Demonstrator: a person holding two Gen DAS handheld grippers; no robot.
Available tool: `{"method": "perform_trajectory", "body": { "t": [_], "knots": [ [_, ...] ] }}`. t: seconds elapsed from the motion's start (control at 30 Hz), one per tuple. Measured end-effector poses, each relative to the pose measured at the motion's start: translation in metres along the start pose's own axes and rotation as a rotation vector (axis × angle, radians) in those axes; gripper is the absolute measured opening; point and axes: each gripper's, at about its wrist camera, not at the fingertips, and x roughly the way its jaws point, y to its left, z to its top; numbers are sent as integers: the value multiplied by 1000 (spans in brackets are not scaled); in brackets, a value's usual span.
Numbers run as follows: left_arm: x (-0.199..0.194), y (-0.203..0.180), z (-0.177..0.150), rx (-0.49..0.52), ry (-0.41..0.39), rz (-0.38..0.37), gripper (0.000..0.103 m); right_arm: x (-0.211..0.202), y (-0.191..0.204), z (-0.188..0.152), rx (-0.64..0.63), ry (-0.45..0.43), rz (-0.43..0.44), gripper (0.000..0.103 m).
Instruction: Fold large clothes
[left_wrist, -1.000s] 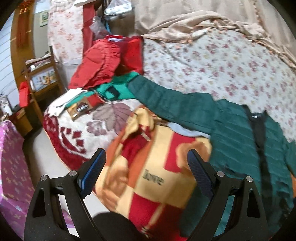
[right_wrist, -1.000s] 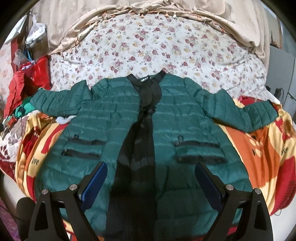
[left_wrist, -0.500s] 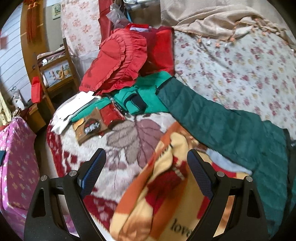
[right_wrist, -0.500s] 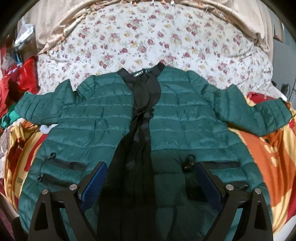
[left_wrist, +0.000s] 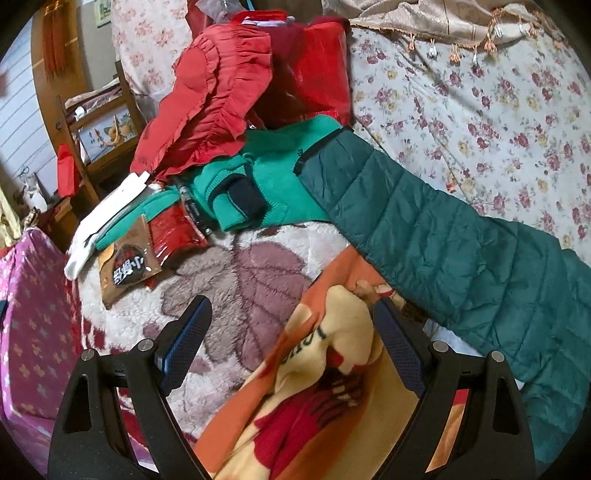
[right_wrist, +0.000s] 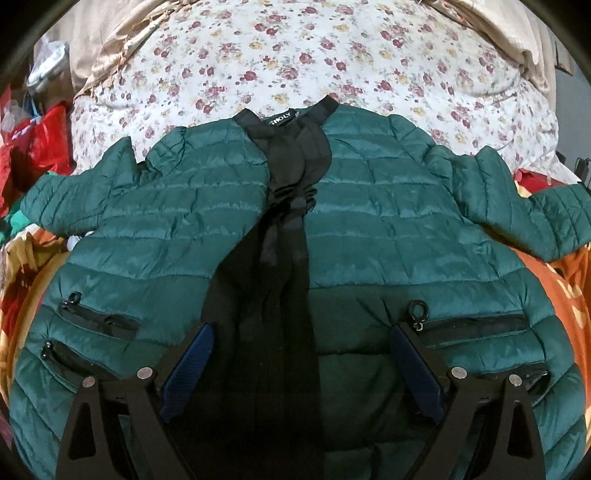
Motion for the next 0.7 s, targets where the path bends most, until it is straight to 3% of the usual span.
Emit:
{"method": "perform_trajectory", "body": {
  "t": [0.33, 0.7],
  "knots": [
    [16, -18, 15, -3, -31, 26, 90, 5, -1, -4, 2, -4, 17, 98],
    [99, -44, 85, 6, 120, -83, 90, 7, 0, -6, -1, -10, 25, 100]
  ]
}}
